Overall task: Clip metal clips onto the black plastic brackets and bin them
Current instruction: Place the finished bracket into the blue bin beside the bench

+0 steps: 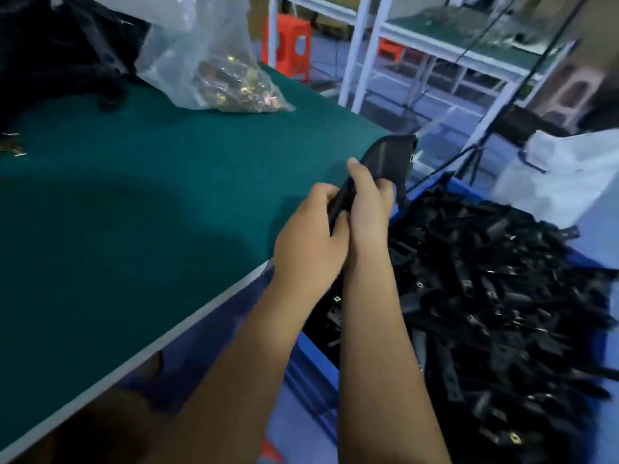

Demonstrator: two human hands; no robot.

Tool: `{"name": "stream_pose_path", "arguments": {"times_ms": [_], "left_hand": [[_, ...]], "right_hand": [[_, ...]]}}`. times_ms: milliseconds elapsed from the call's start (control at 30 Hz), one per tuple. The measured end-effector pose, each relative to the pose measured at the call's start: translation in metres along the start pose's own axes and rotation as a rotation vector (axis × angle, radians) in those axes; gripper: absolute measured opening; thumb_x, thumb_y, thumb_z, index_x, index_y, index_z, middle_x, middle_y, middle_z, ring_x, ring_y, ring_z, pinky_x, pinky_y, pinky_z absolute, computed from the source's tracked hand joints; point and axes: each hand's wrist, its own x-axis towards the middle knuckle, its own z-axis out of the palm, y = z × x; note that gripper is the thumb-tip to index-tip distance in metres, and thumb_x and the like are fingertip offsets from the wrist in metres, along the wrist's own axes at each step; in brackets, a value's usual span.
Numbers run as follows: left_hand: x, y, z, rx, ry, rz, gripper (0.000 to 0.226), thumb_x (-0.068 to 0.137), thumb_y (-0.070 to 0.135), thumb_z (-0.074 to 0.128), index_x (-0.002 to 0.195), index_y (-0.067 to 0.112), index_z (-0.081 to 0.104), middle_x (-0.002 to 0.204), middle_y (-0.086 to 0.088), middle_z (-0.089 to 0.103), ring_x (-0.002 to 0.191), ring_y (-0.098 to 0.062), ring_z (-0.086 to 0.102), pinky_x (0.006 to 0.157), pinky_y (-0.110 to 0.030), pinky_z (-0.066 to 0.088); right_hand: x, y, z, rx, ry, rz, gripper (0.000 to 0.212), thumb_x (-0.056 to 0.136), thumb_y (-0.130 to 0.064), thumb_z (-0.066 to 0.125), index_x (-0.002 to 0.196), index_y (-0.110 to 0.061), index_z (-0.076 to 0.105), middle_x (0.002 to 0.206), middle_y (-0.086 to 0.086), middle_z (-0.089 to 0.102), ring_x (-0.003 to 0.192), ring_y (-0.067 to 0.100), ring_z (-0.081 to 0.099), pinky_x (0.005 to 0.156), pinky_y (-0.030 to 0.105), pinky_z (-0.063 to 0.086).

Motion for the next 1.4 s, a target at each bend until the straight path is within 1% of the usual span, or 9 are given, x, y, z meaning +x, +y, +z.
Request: {"name": "stream_pose_path", "arguments": {"times_ms": [100,267,400,467,567,733,833,967,1400], "left_hand": [[-0.017,0.001,0.031,-0.032,-0.154,-0.015,0.018,0.093,0.025,0.059,0.109,0.029,0.052,0.095,0.011,0.067,0.088,-0.008,0.062,0.077,-0.034,0.050],[-0.027,-0.022,0.052,-0.041,-0.441,-0.167,0.019,0.092,0.028,0.066,0.109,0.033,0.059,0.090,0.017,0.064,0.091,-0.006,0.063,0.079,-0.026,0.053],[-0.030,-0.065,0.054,0.143,-0.724,-0.342,0.009,0.093,0.020,0.063,0.099,0.014,0.065,0.085,0.000,0.069,0.088,-0.022,0.069,0.083,-0.038,0.055],[-0.037,-0.089,0.052,0.125,-0.818,-0.465,0.011,0.096,0.017,0.058,0.103,0.012,0.064,0.081,-0.002,0.070,0.078,-0.018,0.066,0.080,-0.032,0.054],[-0.044,-0.119,0.046,0.079,-0.779,-0.613,0.007,0.099,0.017,0.053,0.100,0.016,0.060,0.076,0.003,0.065,0.068,-0.009,0.058,0.064,-0.015,0.049],[-0.047,-0.146,0.042,0.067,-0.764,-0.690,0.008,0.101,0.026,0.051,0.097,0.024,0.057,0.081,0.005,0.066,0.071,-0.012,0.057,0.077,-0.026,0.048],[-0.050,-0.146,0.040,0.052,-0.776,-0.713,0.010,0.102,0.030,0.050,0.105,0.023,0.056,0.084,0.006,0.065,0.074,-0.010,0.058,0.064,-0.018,0.046],[-0.054,-0.144,0.038,0.066,-0.803,-0.741,0.009,0.102,0.031,0.049,0.104,0.024,0.054,0.083,0.007,0.064,0.070,-0.007,0.056,0.043,-0.008,0.039],[-0.057,-0.149,0.028,0.009,-0.714,-0.748,0.014,0.101,0.033,0.048,0.090,0.034,0.056,0.085,0.009,0.065,0.072,-0.007,0.058,0.052,-0.014,0.040]], "right_hand": [[0.011,0.008,-0.049,-0.022,0.075,0.017,0.020,0.085,-0.018,0.069,0.095,-0.012,0.053,0.074,-0.001,0.051,0.056,0.008,0.054,0.055,0.020,0.047],[0.021,0.046,-0.100,-0.165,0.176,0.172,0.022,0.079,-0.023,0.071,0.091,-0.016,0.055,0.088,0.002,0.061,0.080,0.021,0.063,0.072,0.035,0.051],[0.019,0.094,-0.108,-0.505,0.020,0.185,0.026,0.081,-0.006,0.072,0.104,-0.004,0.059,0.095,0.011,0.068,0.091,0.029,0.064,0.081,0.039,0.053],[0.020,0.114,-0.110,-0.715,-0.104,0.145,0.030,0.083,-0.007,0.072,0.112,-0.002,0.062,0.102,0.015,0.069,0.091,0.027,0.063,0.081,0.035,0.052],[0.025,0.126,-0.109,-1.004,-0.188,0.112,0.028,0.087,-0.016,0.068,0.112,-0.004,0.066,0.096,0.013,0.068,0.087,0.026,0.062,0.073,0.030,0.046],[0.028,0.124,-0.109,-1.277,-0.349,0.064,0.019,0.085,-0.017,0.069,0.102,-0.008,0.071,0.098,0.015,0.072,0.095,0.034,0.066,0.076,0.035,0.052],[0.027,0.124,-0.109,-1.429,-0.444,0.026,0.016,0.083,-0.015,0.070,0.096,-0.006,0.070,0.097,0.015,0.071,0.096,0.034,0.065,0.076,0.036,0.052],[0.019,0.132,-0.110,-1.700,-0.399,-0.124,0.020,0.087,-0.021,0.062,0.103,-0.017,0.072,0.112,0.005,0.066,0.116,0.030,0.048,0.095,0.035,0.037],[0.005,0.150,-0.096,-1.757,-0.225,0.045,0.022,0.091,-0.022,0.054,0.102,-0.032,0.070,0.120,-0.001,0.054,0.125,0.028,0.036,0.111,0.049,0.018]]}}
